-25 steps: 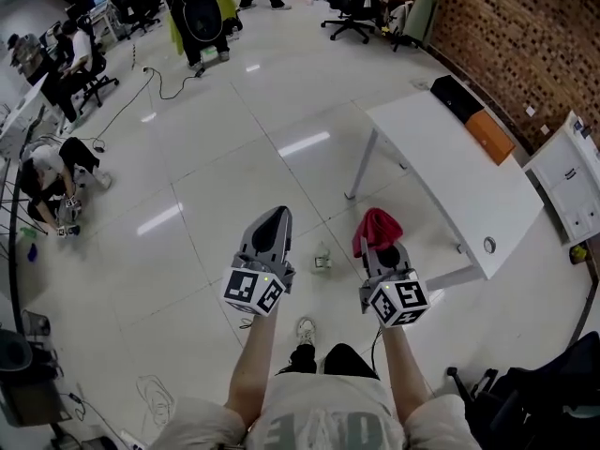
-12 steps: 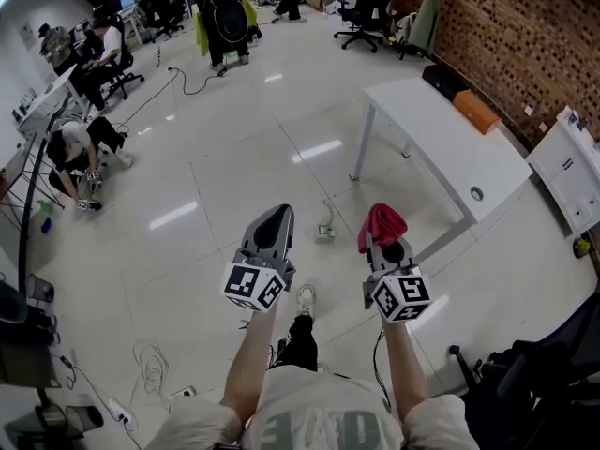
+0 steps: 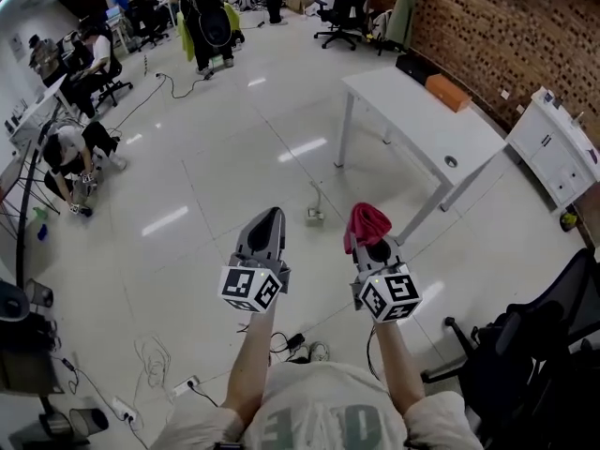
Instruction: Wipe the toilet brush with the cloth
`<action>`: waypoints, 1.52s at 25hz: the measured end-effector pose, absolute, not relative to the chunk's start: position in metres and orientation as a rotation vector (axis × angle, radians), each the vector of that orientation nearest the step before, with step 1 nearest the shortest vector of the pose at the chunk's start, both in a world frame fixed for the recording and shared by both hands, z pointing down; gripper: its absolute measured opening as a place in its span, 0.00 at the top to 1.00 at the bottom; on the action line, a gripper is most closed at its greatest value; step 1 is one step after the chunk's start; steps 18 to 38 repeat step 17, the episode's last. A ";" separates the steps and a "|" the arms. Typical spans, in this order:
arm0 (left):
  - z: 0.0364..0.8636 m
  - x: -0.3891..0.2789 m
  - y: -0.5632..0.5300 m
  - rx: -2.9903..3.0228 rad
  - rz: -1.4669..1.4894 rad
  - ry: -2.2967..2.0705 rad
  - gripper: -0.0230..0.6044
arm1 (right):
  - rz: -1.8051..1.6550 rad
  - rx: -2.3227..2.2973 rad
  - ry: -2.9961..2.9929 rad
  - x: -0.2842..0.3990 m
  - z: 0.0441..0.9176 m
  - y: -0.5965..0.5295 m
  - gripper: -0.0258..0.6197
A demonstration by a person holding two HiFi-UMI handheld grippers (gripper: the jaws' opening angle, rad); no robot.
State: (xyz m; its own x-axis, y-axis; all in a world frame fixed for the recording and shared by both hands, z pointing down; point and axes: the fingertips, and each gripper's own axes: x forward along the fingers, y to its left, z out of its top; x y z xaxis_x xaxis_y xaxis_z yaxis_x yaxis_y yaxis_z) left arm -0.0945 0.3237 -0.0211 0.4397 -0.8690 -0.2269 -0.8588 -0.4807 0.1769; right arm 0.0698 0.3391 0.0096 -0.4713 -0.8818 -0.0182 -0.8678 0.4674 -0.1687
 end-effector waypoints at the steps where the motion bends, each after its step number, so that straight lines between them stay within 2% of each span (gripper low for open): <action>1: -0.024 -0.095 0.327 2.643 -0.447 -1.581 0.96 | -0.204 -1.560 2.600 0.067 0.008 0.344 0.91; 17: -0.033 -0.114 0.358 2.705 -0.426 -1.509 0.96 | -0.198 -1.595 2.580 0.032 0.005 0.381 0.91; 38: -0.033 -0.114 0.358 2.705 -0.426 -1.509 0.96 | -0.198 -1.595 2.580 0.032 0.005 0.381 0.91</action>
